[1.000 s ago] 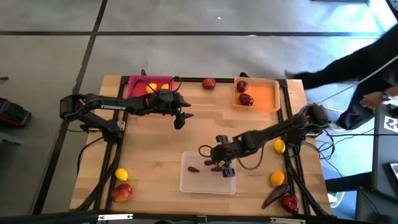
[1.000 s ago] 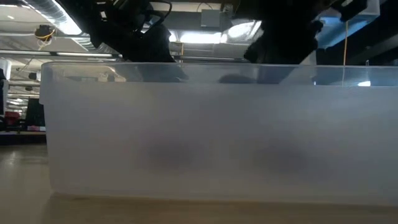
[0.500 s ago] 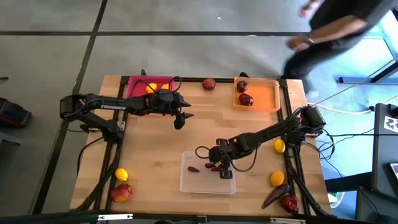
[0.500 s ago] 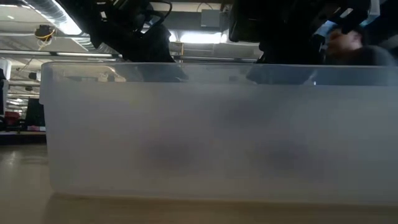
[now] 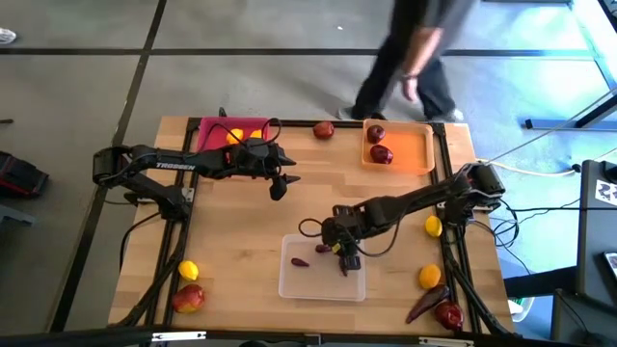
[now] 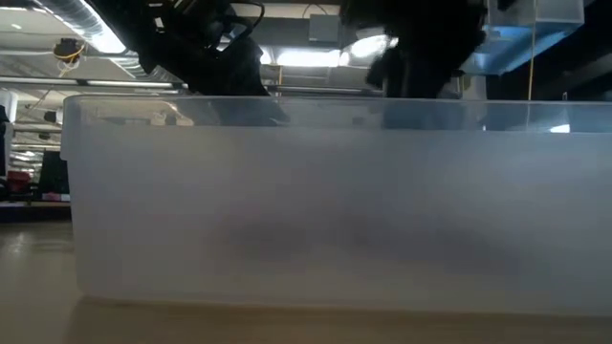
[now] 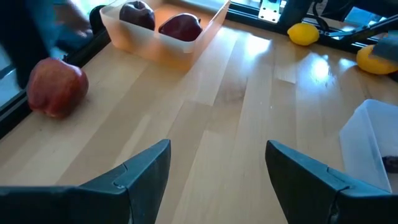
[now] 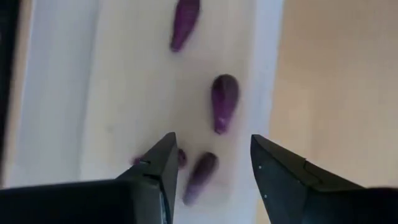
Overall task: Sort produce into baskets
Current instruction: Put the apple into the orange bin
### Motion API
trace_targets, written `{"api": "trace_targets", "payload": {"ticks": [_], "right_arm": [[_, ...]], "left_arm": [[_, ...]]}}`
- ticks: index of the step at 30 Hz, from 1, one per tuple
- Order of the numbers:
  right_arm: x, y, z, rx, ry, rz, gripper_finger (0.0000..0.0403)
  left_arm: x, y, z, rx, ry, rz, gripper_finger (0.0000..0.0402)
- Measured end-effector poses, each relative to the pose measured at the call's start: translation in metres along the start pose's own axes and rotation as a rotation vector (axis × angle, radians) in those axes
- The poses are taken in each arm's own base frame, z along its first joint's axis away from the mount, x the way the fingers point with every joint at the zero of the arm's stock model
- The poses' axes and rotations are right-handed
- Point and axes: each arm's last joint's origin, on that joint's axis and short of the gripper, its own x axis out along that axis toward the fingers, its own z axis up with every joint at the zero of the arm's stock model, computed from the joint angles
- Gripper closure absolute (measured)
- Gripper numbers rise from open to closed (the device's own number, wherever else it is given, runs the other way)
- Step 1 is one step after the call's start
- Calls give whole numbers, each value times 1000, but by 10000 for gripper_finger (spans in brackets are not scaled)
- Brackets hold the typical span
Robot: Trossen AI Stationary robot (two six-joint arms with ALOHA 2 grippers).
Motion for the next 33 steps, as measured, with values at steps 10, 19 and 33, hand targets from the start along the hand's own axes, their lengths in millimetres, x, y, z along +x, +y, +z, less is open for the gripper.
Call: {"api": "trace_targets", "payload": {"ticks": [10, 19, 33], "right_arm": [[-42, -47, 19, -70, 51, -294, 237], [-54, -126, 17, 35, 53, -384, 238], [-79, -224, -2, 163, 15, -556, 212]], "left_arm": [[0, 0, 0, 7, 1, 0, 143], [0, 0, 0, 7, 1, 1, 143], [0, 0, 0, 2, 1, 1, 143]]}}
